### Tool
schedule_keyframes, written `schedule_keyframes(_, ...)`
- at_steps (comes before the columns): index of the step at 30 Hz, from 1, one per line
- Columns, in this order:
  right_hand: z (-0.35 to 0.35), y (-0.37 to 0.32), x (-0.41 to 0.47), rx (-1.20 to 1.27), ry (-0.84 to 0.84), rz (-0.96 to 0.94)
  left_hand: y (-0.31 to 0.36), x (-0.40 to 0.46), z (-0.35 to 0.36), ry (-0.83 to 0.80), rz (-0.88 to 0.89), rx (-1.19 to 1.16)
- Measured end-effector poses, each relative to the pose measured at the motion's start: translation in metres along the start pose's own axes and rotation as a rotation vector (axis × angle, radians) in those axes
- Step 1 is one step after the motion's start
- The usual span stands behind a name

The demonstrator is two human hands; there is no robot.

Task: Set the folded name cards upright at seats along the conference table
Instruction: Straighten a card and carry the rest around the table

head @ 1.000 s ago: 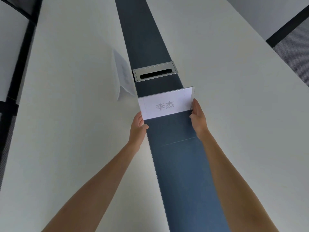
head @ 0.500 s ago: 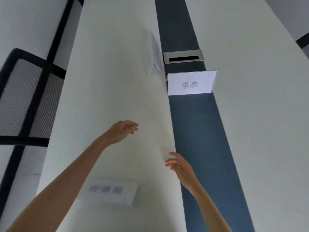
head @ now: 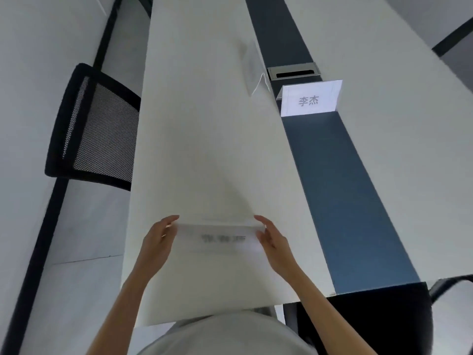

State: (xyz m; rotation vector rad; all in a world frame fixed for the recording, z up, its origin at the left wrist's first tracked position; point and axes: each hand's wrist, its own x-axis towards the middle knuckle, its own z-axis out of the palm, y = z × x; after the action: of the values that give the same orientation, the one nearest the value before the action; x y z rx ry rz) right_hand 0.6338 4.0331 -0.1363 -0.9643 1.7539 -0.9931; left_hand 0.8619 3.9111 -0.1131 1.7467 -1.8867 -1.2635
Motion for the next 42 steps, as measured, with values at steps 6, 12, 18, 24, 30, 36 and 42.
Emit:
schedule_keyframes(6,0.048,0.012,-0.058,0.146,0.390,0.111,-0.026,0.000,0.000,-0.092,0.167,-0.018)
schedule_keyframes(12,0.107,0.027,-0.159,0.336,0.802,0.232,-0.034,-0.031,0.000,-0.371,0.387,-0.022)
schedule_keyframes(18,0.152,0.058,-0.284,0.449,1.246,0.442,-0.033,-0.112,0.045,-0.730,0.571,0.059)
schedule_keyframes(24,0.194,0.078,-0.420,0.581,1.639,0.565,-0.023,-0.227,0.108,-1.174,0.817,0.188)
schedule_keyframes(30,0.196,0.116,-0.527,0.657,1.922,0.661,-0.018,-0.345,0.199,-1.465,0.899,0.265)
schedule_keyframes(36,0.122,0.161,-0.620,0.626,1.931,0.708,-0.002,-0.448,0.292,-1.414,0.919,0.245)
schedule_keyframes(42,-0.003,0.191,-0.669,0.509,1.813,0.619,0.048,-0.493,0.359,-1.265,0.803,0.126)
